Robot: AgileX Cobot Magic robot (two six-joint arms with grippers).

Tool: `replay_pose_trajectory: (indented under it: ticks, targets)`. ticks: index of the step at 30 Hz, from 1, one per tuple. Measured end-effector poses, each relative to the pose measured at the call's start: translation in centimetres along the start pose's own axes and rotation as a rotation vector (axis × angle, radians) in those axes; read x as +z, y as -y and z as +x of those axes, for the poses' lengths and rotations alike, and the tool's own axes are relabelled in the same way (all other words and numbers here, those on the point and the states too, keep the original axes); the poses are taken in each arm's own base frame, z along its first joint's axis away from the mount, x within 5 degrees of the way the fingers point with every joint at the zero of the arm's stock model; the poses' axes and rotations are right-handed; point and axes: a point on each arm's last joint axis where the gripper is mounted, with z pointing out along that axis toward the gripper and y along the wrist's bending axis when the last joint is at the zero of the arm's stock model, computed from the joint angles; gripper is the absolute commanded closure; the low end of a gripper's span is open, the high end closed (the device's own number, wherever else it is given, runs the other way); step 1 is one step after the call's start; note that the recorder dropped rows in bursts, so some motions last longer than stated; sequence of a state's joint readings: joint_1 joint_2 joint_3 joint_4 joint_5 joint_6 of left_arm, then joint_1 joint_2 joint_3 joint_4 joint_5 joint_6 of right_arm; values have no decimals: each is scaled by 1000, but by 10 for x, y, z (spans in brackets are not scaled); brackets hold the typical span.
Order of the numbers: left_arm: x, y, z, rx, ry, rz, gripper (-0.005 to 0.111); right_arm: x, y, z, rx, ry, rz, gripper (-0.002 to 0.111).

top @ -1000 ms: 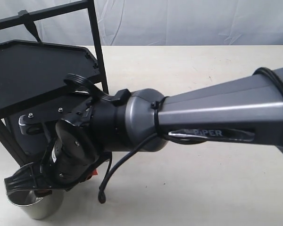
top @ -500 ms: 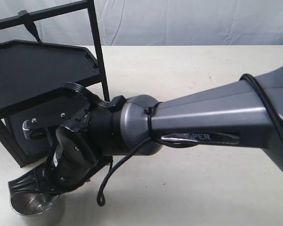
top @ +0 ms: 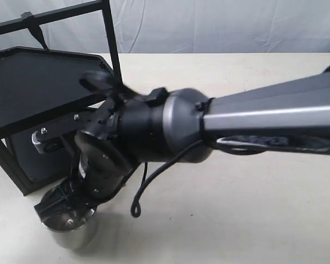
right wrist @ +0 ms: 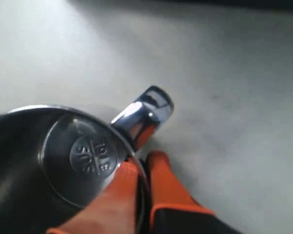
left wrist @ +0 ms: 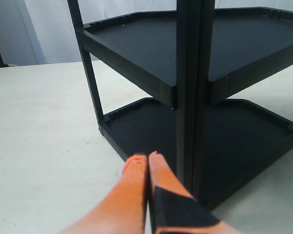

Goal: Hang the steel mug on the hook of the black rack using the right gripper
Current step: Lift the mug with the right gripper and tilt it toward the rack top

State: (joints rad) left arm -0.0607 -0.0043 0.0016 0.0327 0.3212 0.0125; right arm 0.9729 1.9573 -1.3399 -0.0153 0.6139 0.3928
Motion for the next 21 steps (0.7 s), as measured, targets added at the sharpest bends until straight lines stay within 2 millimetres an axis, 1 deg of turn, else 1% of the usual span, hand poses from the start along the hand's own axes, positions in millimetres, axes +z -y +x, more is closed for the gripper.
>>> replay_pose_trajectory:
  ticks: [1, 2, 3, 4, 5, 6, 7, 8, 11, 14, 16, 18, 21]
  targets:
    - [0, 0, 0, 0, 0, 0, 107, -7, 3, -1, -28, 15, 0, 109]
    - [0, 0, 0, 0, 0, 0, 107, -27, 9, -4, -104, 54, -5, 109]
    - [0, 0, 0, 0, 0, 0, 107, -37, 13, -4, -139, 77, -13, 109]
    - [0, 0, 0, 0, 0, 0, 107, -52, 21, -4, -221, 121, -20, 109]
    - [0, 0, 0, 0, 0, 0, 107, -59, 25, -3, -250, 141, -25, 109]
    - [0, 0, 0, 0, 0, 0, 107, -74, 33, -1, -326, 194, -41, 109]
    - [0, 0, 0, 0, 0, 0, 107, -81, 36, 0, -350, 220, -52, 109]
    - [0, 0, 0, 0, 0, 0, 107, -95, 42, 1, -391, 273, -95, 109]
    - [0, 0, 0, 0, 0, 0, 107, -123, 48, 1, -470, 374, -240, 109]
    - [0, 0, 0, 0, 0, 0, 107, -141, 51, -3, -497, 479, -477, 109]
    - [0, 0, 0, 0, 0, 0, 107, -151, 59, -8, -517, 576, -585, 109]
    - [0, 0, 0, 0, 0, 0, 107, -159, 68, -13, -519, 667, -635, 109]
    - [0, 0, 0, 0, 0, 0, 107, -163, 79, -19, -506, 755, -673, 109]
